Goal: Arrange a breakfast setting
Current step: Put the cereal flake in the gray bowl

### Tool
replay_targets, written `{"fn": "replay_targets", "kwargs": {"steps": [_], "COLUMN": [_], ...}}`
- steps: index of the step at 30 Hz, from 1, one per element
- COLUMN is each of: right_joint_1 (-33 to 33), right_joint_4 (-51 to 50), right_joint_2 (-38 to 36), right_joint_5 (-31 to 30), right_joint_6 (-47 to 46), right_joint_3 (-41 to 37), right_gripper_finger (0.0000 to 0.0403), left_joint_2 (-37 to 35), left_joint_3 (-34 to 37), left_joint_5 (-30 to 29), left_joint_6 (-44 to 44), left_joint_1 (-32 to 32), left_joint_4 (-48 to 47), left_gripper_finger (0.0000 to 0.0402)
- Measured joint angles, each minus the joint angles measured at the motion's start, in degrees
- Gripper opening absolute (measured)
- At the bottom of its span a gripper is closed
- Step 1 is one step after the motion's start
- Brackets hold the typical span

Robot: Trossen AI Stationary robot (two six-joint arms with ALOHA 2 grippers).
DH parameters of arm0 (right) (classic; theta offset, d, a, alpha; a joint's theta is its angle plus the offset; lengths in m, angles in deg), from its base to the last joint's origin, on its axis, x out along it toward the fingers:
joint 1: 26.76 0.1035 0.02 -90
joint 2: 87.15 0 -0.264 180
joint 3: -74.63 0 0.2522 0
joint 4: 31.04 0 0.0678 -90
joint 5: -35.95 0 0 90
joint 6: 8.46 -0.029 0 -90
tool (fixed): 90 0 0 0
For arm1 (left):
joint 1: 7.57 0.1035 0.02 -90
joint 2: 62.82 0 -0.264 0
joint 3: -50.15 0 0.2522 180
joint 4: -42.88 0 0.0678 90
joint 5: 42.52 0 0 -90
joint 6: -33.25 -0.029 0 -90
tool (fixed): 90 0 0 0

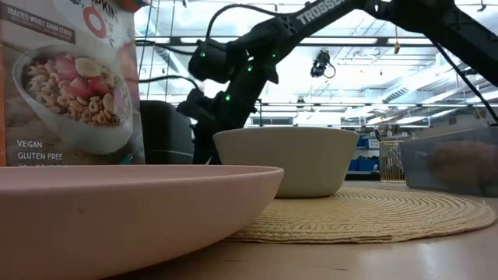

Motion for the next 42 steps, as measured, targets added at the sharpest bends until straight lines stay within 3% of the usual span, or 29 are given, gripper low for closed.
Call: {"fn": "replay_targets", "kwargs": {"steps": [9,14,22,42], "right_joint_1": [0.6,1.9,2.8,2.1], "right_joint_4": [-0.3,-1.2,-1.5,4.3], "right_joint_2": [-0.2,-0.2,-0.2,-0.2], "right_joint_5": [-1.9,-4.7,-6.3,-4.6], "right_joint_6": [6.1,8.8,9.5,13.9], "right_joint_3": [0.1,0.1,0.1,-4.7], "right_gripper_finger": [0.0180,0.0180,0.0180,0.0159], "left_joint_2": [0.0,0.0,-2.5,-5.7], "left_joint_3": [0.0,0.0,0.0,0.0], "left_joint_5": [0.1,2.4,3.3,2.9], "left_joint_6": [-0.6,0.2,-9.1,-15.1], "left_joint_1": [0.0,0.6,2.1,2.1], "left_joint_4": [-1.3,-6.7,-6.4,-6.3], "left_gripper_finger": [0.0219,0.0219,0.0219,0.0219]}}
